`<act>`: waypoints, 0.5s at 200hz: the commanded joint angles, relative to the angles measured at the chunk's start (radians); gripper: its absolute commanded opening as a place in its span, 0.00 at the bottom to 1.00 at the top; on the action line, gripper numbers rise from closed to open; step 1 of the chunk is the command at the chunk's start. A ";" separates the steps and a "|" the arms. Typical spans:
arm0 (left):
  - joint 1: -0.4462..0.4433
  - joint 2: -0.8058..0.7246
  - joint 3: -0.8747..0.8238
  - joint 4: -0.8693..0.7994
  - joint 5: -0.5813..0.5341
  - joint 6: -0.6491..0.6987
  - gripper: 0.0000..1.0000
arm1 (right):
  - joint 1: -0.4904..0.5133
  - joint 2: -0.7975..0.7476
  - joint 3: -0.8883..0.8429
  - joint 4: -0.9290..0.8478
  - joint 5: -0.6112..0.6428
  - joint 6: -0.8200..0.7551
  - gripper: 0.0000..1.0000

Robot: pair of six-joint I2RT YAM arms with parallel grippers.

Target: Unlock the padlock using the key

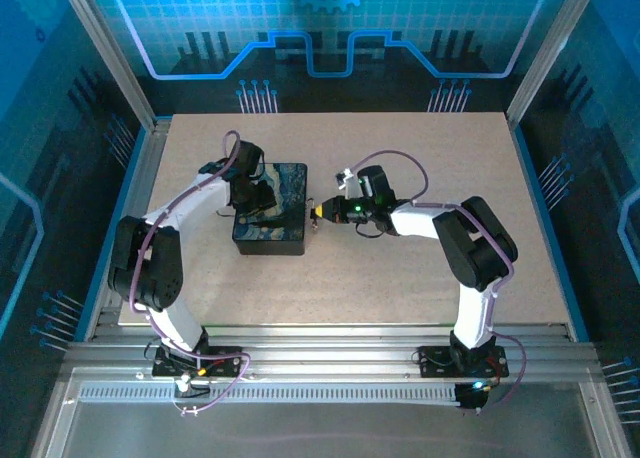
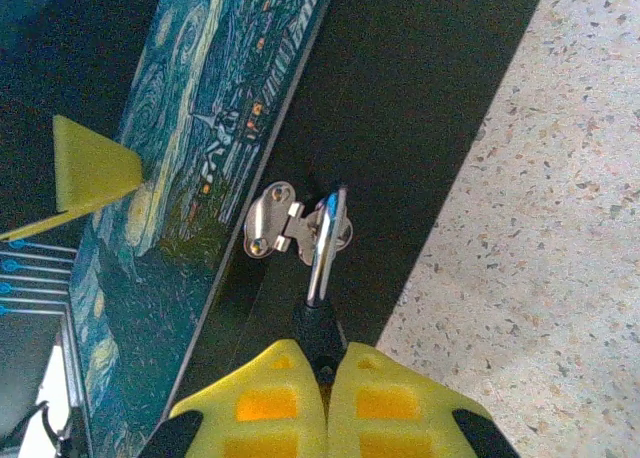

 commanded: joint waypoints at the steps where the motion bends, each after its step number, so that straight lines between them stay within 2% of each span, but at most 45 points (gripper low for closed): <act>1: 0.000 0.069 -0.078 -0.158 0.012 0.019 0.26 | 0.011 0.035 -0.002 0.085 0.162 0.018 0.00; 31: -0.001 0.076 -0.080 -0.153 0.013 0.014 0.26 | -0.005 0.096 -0.007 0.189 0.145 0.063 0.00; 54: -0.001 0.086 -0.086 -0.147 0.020 0.011 0.26 | -0.014 0.127 -0.056 0.406 0.133 0.223 0.00; 67: 0.000 0.097 -0.092 -0.136 0.033 0.003 0.25 | 0.024 0.156 -0.058 0.516 0.117 0.322 0.00; 79: 0.002 0.099 -0.092 -0.134 0.032 -0.005 0.25 | 0.052 0.150 -0.038 0.456 0.087 0.331 0.00; 88: 0.007 0.092 -0.095 -0.132 0.033 -0.011 0.26 | 0.055 0.124 -0.070 0.408 0.136 0.294 0.00; 100: 0.014 0.080 -0.099 -0.127 0.039 -0.014 0.26 | 0.053 0.087 -0.079 0.255 0.168 0.197 0.00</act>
